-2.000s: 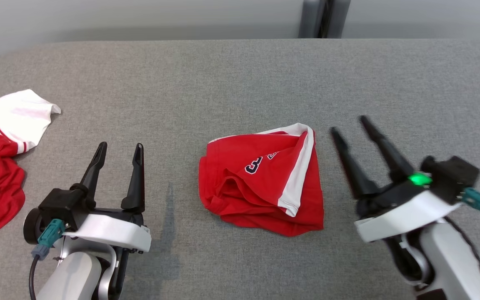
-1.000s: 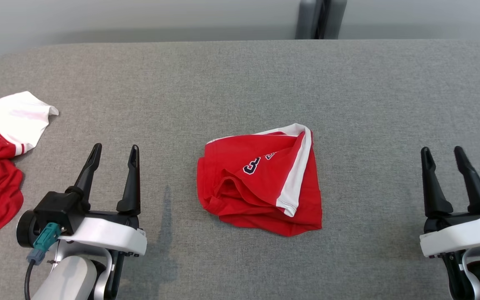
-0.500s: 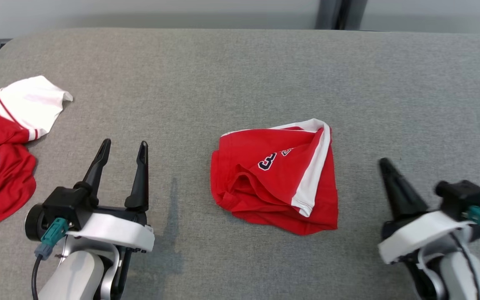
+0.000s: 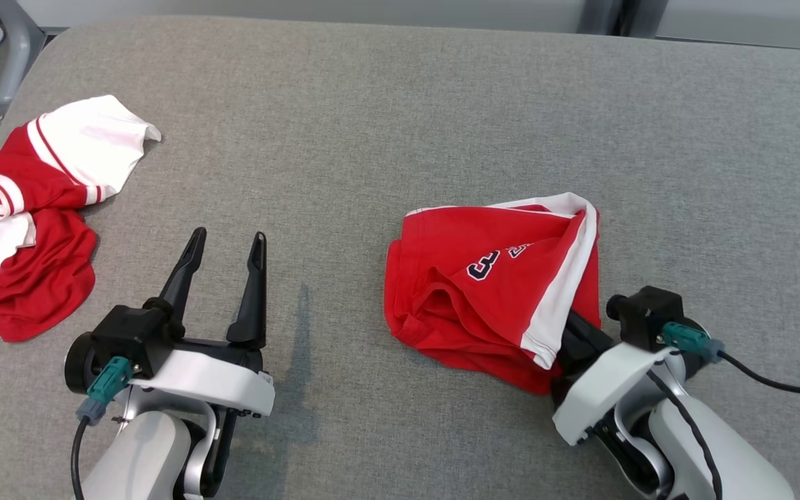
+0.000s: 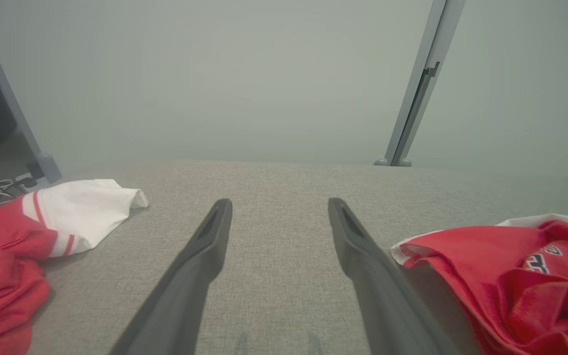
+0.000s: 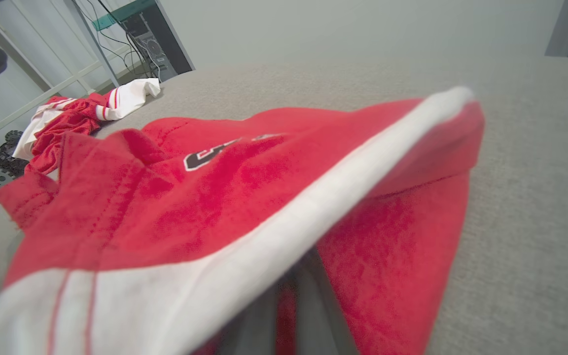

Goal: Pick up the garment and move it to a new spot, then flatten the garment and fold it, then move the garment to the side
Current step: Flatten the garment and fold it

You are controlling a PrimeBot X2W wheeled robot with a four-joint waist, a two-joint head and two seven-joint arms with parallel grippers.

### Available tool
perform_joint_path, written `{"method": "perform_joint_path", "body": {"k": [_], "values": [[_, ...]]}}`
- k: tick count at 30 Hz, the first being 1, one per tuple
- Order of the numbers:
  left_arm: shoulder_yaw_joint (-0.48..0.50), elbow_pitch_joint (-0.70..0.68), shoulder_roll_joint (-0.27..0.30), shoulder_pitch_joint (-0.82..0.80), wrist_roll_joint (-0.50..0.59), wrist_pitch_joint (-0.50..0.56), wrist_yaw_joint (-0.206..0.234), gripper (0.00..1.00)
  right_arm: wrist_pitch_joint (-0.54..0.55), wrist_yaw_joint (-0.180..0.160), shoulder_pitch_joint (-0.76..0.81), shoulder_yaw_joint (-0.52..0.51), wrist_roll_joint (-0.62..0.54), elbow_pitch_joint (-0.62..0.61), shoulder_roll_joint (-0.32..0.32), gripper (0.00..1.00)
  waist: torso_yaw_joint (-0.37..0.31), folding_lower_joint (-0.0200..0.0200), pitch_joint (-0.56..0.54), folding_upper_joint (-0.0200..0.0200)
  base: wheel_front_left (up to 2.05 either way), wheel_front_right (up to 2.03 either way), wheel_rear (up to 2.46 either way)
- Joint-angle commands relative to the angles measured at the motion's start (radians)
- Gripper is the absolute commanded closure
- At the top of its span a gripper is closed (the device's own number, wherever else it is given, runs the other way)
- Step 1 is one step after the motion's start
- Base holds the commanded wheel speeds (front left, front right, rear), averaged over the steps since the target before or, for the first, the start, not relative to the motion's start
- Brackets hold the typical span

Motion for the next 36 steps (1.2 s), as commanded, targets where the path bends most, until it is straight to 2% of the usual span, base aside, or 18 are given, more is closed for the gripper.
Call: {"method": "perform_joint_path", "body": {"k": [1, 8, 16, 25, 26, 33, 36], "values": [[0.001, 0.003, -0.003, -0.021, 0.007, -0.004, -0.004, 0.00, -0.011, 0.000, -0.016, 0.006, 0.008, 0.001, -0.010, 1.00, 0.004, 0.0000, 0.003, -0.0001, 0.00, 0.00, 0.00], [0.003, 0.020, -0.023, -0.032, 0.013, -0.008, -0.021, 0.00, -0.001, 0.000, -0.163, 0.091, 0.051, 0.004, -0.047, 1.00, 0.027, 0.0000, 0.022, -0.0001, 0.00, 0.00, 0.00], [-0.011, 0.050, -0.056, -0.064, 0.026, -0.010, -0.048, 0.00, 0.006, 0.000, -0.337, 0.161, 0.120, 0.117, -0.057, 1.00, 0.070, 0.0000, 0.042, -0.0001, 0.00, 0.00, 0.00], [0.000, 0.078, -0.096, -0.079, 0.045, -0.010, -0.075, 0.00, -0.074, 0.000, -0.463, 0.257, 0.247, 0.284, -0.059, 1.00, 0.100, 0.0000, 0.056, -0.0001, 0.00, 0.00, 0.00], [0.022, 0.080, -0.101, -0.062, 0.057, -0.010, -0.083, 0.00, -0.123, 0.000, -0.466, 0.278, 0.290, 0.300, -0.065, 1.00, 0.087, 0.0000, 0.050, -0.0001, 0.00, 0.00, 0.00], [0.062, 0.067, -0.093, -0.040, 0.079, -0.010, -0.081, 0.00, -0.165, 0.000, -0.413, 0.206, 0.291, 0.254, -0.080, 1.00, 0.041, 0.0000, 0.036, -0.0001, 0.00, 0.00, 0.00], [0.078, 0.058, -0.088, -0.036, 0.087, -0.010, -0.081, 0.00, -0.168, 0.000, -0.362, 0.120, 0.261, 0.194, -0.092, 1.00, 0.015, 0.0000, 0.028, -0.0001, 0.00, 0.00, 0.00]]}}
